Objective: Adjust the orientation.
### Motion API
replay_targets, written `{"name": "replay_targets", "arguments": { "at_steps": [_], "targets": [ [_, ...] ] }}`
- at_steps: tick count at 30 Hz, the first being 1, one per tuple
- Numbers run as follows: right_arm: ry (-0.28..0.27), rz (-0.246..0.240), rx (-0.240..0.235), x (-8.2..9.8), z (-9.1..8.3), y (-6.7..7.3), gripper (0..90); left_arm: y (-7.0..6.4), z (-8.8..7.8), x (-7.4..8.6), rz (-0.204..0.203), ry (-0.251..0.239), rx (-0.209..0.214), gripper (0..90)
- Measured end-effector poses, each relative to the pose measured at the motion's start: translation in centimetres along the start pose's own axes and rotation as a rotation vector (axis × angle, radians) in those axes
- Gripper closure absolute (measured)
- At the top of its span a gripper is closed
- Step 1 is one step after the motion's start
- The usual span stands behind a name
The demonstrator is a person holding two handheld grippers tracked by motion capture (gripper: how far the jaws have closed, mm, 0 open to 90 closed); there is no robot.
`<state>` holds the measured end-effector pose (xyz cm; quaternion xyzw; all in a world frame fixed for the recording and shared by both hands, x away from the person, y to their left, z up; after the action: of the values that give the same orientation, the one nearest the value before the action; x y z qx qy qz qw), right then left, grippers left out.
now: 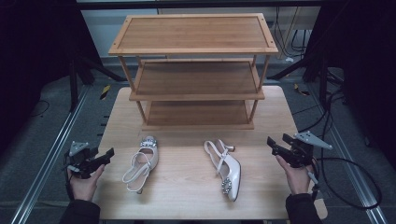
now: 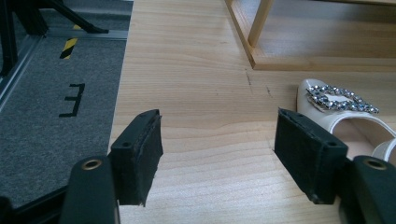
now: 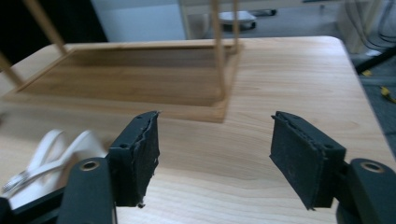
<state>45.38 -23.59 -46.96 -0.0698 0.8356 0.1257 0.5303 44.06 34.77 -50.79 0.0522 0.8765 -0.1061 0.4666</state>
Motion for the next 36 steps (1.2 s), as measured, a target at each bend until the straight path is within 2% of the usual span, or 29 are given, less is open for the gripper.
{"name": "replay_targets", "arguments": {
  "at_steps": [4, 5, 7, 8, 11, 12, 13, 17, 19, 21, 22, 23, 24, 28, 34, 36],
  "targets": [
    [0.02, -0.064, -0.045, 0.1, 0.0, 2.0, 35.2, -0.4, 0.0, 0.2, -0.002, -0.004, 0.001, 34.0],
    [0.031, -0.077, -0.076, 0.2, 0.0, 3.2, 37.3, -0.5, 0.0, 0.3, -0.002, -0.004, 0.007, 35.3],
    [0.039, -0.085, -0.087, 0.3, 0.0, 3.7, 38.5, -0.7, 0.0, 0.4, 0.003, 0.0, 0.008, 35.7],
    [0.044, -0.094, -0.116, 0.3, 0.0, 4.8, 42.8, -0.8, 0.0, 0.5, 0.006, 0.001, 0.009, 36.3],
    [0.057, -0.113, -0.14, 0.5, 0.0, 5.8, 45.7, -1.0, 0.1, 0.5, 0.018, 0.003, 0.014, 37.0],
    [0.074, -0.13, -0.16, 0.8, 0.1, 6.7, 51.5, -1.2, 0.2, 0.6, 0.019, 0.005, 0.025, 37.8],
    [0.074, -0.13, -0.16, 0.8, 0.1, 6.7, 51.5, -1.2, 0.2, 0.6, 0.019, 0.005, 0.025, 38.3],
    [0.119, -0.157, -0.19, 1.8, 0.5, 8.1, 59.5, -1.2, 0.3, 0.8, 0.026, 0.015, 0.027, 38.8],
    [0.132, -0.182, -0.217, 2.2, 0.7, 9.1, 67.5, -1.3, 0.2, 0.7, 0.028, 0.012, 0.023, 39.1],
    [0.136, -0.188, -0.223, 2.3, 0.7, 9.4, 70.4, -1.3, 0.2, 0.7, 0.031, 0.012, 0.022, 39.1],
    [0.147, -0.199, -0.237, 2.7, 0.8, 10.1, 76.0, -1.4, 0.3, 0.7, 0.033, 0.013, 0.023, 39.1],
    [0.147, -0.199, -0.237, 2.7, 0.8, 10.1, 76.0, -1.4, 0.3, 0.8, 0.035, 0.016, 0.023, 39.1],
    [0.165, -0.208, -0.252, 3.2, 1.0, 10.7, 82.0, -1.4, 0.4, 0.8, 0.041, 0.02, 0.02, 39.2],
    [0.195, -0.221, -0.271, 3.8, 1.2, 11.4, 90.0, -1.5, 0.4, 0.8, 0.045, 0.022, 0.018, 39.2],
    [0.232, -0.234, -0.319, 4.9, 1.0, 12.7, 90.0, -1.5, 0.4, 0.9, 0.051, 0.026, 0.015, 39.2],
    [0.238, -0.241, -0.314, 5.1, 1.0, 12.7, 90.0, -1.5, 0.4, 0.9, 0.054, 0.026, 0.011, 39.2]
  ]
}}
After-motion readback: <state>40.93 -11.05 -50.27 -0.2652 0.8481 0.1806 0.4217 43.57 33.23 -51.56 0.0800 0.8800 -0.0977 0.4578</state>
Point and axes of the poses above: each handheld gripper's, and its own axes: z roughly forward along the jaws, x roughly out of its underside, y roughly to its left, the point moved 10 cm from there along z, roughly forward along the jaws, and after that the axes turned 3 degrees about x, right-handed, at the moved point
